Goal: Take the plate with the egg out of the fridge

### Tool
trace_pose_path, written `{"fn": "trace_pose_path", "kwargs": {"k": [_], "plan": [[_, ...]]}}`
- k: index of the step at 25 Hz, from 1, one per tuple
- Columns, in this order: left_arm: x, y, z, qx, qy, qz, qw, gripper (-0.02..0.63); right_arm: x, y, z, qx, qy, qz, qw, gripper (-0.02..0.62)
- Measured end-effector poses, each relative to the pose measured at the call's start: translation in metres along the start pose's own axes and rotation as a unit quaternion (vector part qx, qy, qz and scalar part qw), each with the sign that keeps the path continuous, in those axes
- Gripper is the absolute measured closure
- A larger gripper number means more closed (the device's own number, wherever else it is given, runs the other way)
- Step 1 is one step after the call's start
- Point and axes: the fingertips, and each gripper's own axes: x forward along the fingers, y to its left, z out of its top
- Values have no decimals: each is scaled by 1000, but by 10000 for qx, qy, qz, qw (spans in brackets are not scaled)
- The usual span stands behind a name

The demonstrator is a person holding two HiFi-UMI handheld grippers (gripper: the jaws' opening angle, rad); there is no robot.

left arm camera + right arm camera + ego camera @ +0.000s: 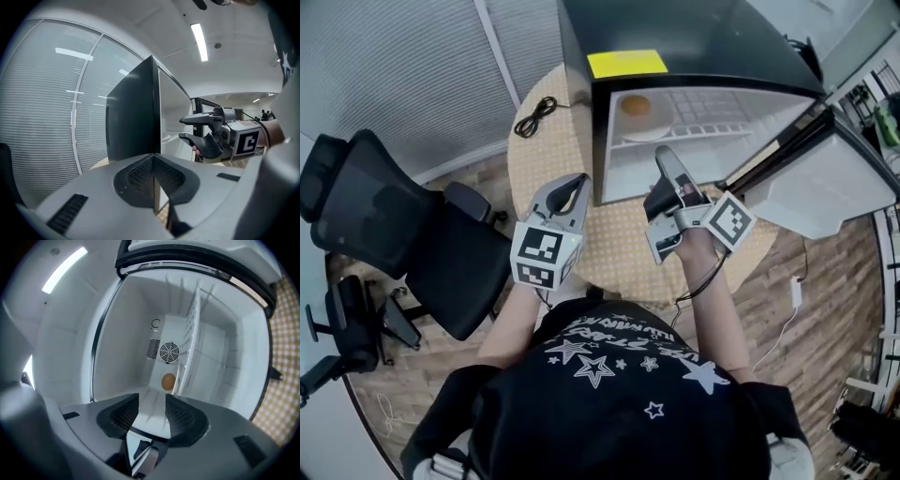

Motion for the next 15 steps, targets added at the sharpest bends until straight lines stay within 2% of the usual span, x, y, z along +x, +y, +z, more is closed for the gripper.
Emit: {"fn": "trace_pose_path", "kwargs": {"k": [6, 11, 15], "plan": [[8, 13, -4, -90, 11, 8, 10000, 601, 23, -17, 8, 866, -78, -35, 9962, 426], [12, 21, -6, -140, 5, 13, 9999, 601, 30, -28, 8, 1292, -109, -91, 9915, 426], [15, 24, -6, -127, 4, -1, 9999, 601, 34, -32, 8, 1438, -135, -131, 9894, 426]]}}
